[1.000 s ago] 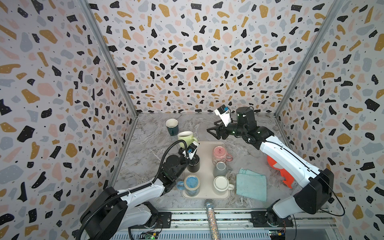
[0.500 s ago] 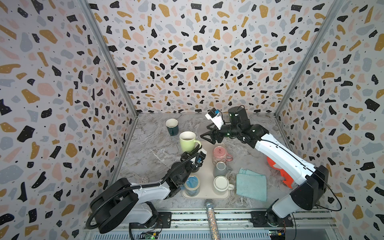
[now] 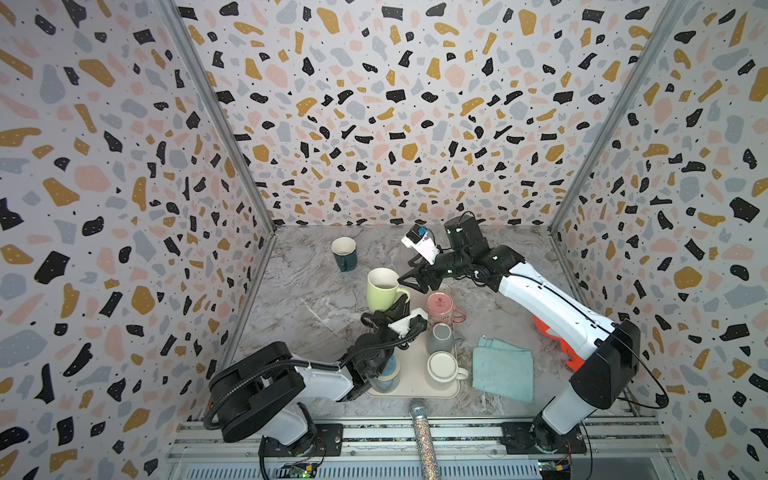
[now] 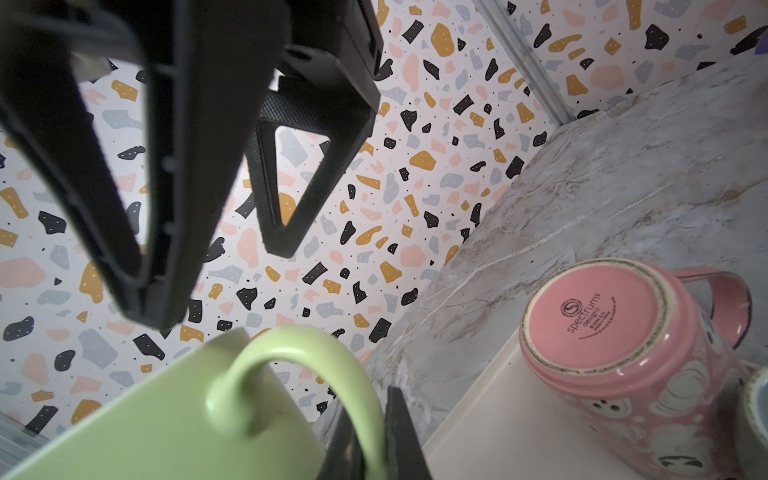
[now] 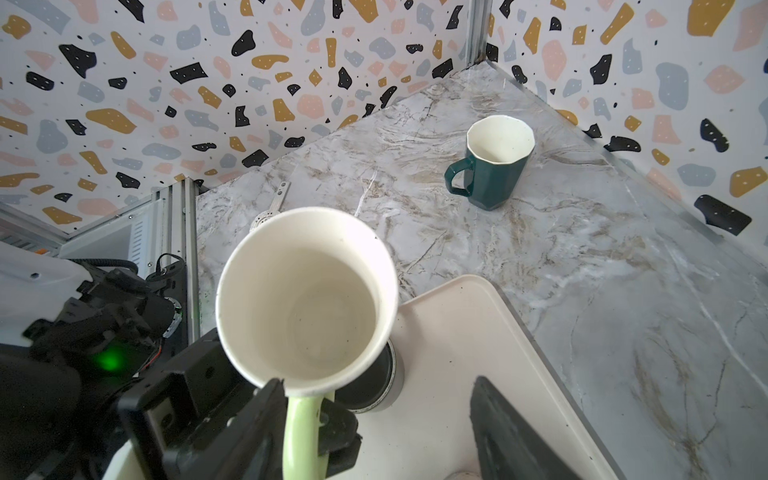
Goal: Turn the mug right side up
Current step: 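Close the right gripper on the green mug handle beside the left gripper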
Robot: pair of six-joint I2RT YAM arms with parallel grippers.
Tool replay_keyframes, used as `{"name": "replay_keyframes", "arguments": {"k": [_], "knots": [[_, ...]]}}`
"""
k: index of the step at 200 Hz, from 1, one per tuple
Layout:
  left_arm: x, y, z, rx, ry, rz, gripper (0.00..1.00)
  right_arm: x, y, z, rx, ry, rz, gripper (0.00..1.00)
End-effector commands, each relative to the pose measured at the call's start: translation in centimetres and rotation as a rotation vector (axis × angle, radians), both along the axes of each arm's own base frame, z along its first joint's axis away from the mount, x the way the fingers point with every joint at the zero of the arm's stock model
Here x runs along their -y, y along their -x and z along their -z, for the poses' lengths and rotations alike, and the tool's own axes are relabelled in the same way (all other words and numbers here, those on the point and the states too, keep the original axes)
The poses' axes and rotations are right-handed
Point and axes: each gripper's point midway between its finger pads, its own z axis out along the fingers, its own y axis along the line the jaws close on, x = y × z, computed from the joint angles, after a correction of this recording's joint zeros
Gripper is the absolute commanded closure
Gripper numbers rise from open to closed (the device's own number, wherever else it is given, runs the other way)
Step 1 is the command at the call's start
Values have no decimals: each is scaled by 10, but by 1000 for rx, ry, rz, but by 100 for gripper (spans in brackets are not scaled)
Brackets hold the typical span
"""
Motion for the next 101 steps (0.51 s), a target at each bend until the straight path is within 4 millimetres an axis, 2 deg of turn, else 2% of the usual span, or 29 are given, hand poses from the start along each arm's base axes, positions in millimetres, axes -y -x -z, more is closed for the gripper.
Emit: {"name": "replay_keyframes", "arguments": {"k": [1,101], "knots": [[-15,4,-68,179,186,-61,100,1,9,-19,29,-12,-35,30],[-18,6,-71,194,192,-74,100,-7,29,-4,-12,26,-152,39]]}}
